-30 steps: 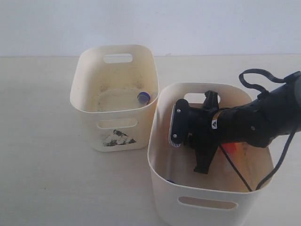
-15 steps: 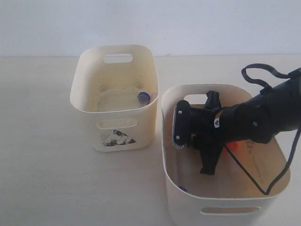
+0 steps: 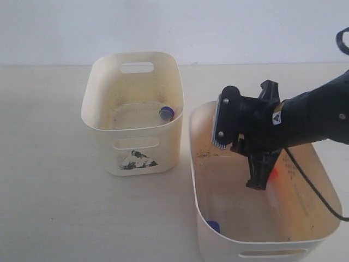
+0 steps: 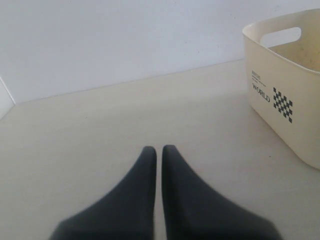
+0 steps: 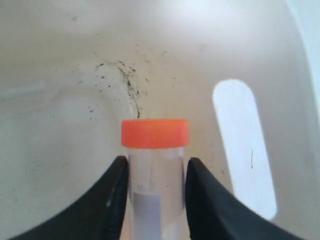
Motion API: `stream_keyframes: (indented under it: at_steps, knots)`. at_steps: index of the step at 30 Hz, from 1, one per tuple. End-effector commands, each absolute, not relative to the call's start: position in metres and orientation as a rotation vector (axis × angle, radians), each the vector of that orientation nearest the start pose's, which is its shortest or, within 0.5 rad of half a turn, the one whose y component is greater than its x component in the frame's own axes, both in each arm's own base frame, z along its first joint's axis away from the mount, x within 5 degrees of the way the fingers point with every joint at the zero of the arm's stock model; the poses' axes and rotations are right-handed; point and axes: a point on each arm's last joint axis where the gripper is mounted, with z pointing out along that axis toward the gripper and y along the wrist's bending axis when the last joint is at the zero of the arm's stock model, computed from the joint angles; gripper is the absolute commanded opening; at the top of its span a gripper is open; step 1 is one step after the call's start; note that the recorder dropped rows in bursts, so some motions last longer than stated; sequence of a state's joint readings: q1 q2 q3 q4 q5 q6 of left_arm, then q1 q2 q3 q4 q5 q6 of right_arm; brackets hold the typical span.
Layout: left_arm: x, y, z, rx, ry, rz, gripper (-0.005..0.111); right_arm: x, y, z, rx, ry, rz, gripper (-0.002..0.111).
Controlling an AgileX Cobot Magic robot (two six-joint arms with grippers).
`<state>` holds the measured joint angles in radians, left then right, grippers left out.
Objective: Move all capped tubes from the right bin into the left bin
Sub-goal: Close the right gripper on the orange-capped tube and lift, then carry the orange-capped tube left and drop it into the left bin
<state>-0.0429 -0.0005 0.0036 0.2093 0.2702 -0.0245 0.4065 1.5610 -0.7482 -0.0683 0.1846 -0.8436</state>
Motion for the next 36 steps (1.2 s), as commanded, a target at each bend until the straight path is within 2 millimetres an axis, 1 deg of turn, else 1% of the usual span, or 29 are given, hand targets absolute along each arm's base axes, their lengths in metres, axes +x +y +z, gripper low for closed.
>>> stream_keyframes:
  at_steps: [1, 7, 9, 11, 13, 16, 17, 19, 23, 27, 32, 33, 35, 36]
  knots:
    - [0.055, 0.002, 0.190, 0.140, 1.735, 0.132, 0.004, 0.258, 0.113, 0.209, -1.404, 2.014, -0.170, 0.000]
    - [0.055, 0.002, 0.190, 0.140, 1.735, 0.132, 0.004, 0.234, 0.121, 0.241, -1.382, 1.951, -0.111, 0.000]
    - [0.055, 0.002, 0.190, 0.140, 1.735, 0.132, 0.004, 0.226, 0.123, 0.253, -1.364, 1.904, -0.095, 0.000]
    - [0.055, 0.002, 0.190, 0.140, 1.735, 0.132, 0.004, 0.220, 0.126, 0.267, -1.310, 1.842, -0.072, 0.000]
    - [0.055, 0.002, 0.190, 0.140, 1.735, 0.132, 0.004, 0.217, 0.129, 0.282, -1.191, 1.783, -0.026, 0.000]
    - [0.055, 0.002, 0.190, 0.140, 1.735, 0.132, 0.004, 0.218, 0.136, 0.304, -0.880, 1.706, 0.110, 0.000]
    - [0.055, 0.002, 0.190, 0.140, 1.735, 0.132, 0.004, 0.219, 0.138, 0.309, -0.813, 1.672, 0.124, 0.000]
    - [0.055, 0.002, 0.190, 0.140, 1.735, 0.132, 0.004, 0.223, 0.145, 0.313, -0.732, 1.610, 0.123, 0.000]
    - [0.055, 0.002, 0.190, 0.140, 1.735, 0.132, 0.004, 0.235, 0.164, 0.307, -0.654, 1.550, 0.141, 0.000]
    - [0.055, 0.002, 0.190, 0.140, 1.735, 0.132, 0.004, 0.254, 0.191, 0.303, -0.657, 1.556, 0.174, 0.000]
    - [0.055, 0.002, 0.190, 0.140, 1.735, 0.132, 0.004, 0.287, 0.219, 0.300, -0.549, 1.610, 0.282, 0.001]
    - [0.055, 0.002, 0.190, 0.140, 1.735, 0.132, 0.004, 0.293, 0.224, 0.299, -0.539, 1.624, 0.301, 0.004]
    - [0.055, 0.002, 0.190, 0.140, 1.735, 0.132, 0.004, 0.301, 0.233, 0.295, -0.549, 1.648, 0.316, 0.014]
    - [0.055, 0.002, 0.190, 0.140, 1.735, 0.132, 0.004, 0.305, 0.237, 0.293, -0.554, 1.655, 0.318, 0.023]
